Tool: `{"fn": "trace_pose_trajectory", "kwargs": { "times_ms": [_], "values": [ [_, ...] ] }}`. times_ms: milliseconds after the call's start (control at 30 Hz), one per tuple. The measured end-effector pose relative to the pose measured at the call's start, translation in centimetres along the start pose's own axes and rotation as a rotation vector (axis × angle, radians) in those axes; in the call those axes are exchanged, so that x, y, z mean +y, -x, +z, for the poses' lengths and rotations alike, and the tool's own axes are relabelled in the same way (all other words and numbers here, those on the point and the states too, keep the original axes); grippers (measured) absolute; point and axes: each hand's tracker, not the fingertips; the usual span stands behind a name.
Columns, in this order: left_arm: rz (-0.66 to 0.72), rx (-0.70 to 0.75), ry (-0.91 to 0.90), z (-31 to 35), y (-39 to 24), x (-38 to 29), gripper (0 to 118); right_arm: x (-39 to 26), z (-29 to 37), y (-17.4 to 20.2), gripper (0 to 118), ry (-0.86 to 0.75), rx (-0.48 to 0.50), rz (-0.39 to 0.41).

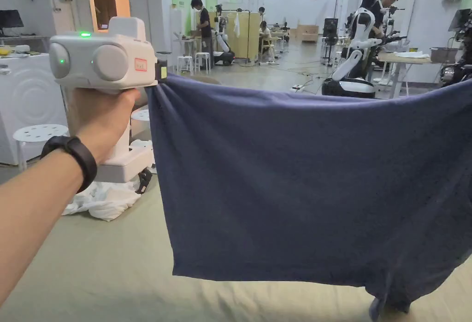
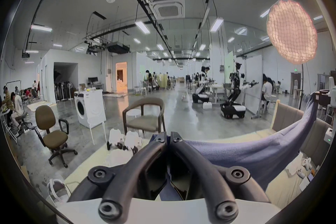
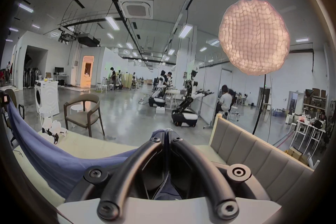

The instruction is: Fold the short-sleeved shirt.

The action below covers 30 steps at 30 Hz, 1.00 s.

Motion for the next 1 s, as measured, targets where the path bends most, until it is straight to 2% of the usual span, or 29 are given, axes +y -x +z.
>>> {"fn": "trace_pose_trajectory", "kwargs": {
  "times_ms": [133, 233, 300, 433, 600, 667, 733, 833, 1000],
  "values": [
    [0.005, -0.044, 0.117, -0.5, -0.3, -6.3, 0, -5.3, -1.0, 0.6, 0, 0.103, 0.035, -0.024],
    [0.032, -0.076, 0.184, 0.5, -0.7, -10.0, 0, -8.9, -0.6, 0.1, 0, 0.172, 0.105, -0.092],
    [0.034, -0.082, 0.207, 1.8, -0.9, -11.7, 0, -10.5, 0.3, -0.3, 0, 0.191, 0.11, -0.096],
    [0.047, -0.144, 0.219, 6.2, -0.5, -14.5, 0, -13.5, 4.5, -1.3, 0, 0.185, 0.146, -0.043],
    [0.089, -0.193, 0.242, 12.4, 0.9, -18.7, 0, -18.9, 11.8, -3.2, 0, 0.217, 0.22, -0.059],
    [0.147, -0.234, 0.242, 15.5, 1.5, -20.9, 0, -21.7, 15.1, -4.0, 0, 0.233, 0.228, -0.064],
    [0.163, -0.221, 0.256, 18.8, 1.9, -24.2, 0, -25.0, 18.3, -5.1, 0, 0.287, 0.253, -0.116],
    [0.16, -0.206, 0.296, 22.8, 2.5, -28.8, 0, -29.6, 22.4, -6.4, 0, 0.363, 0.262, -0.144],
    [0.263, -0.178, 0.413, 26.8, 4.5, -35.9, 0, -37.3, 28.0, -8.3, 0, 0.509, 0.248, -0.368]
  ]
}}
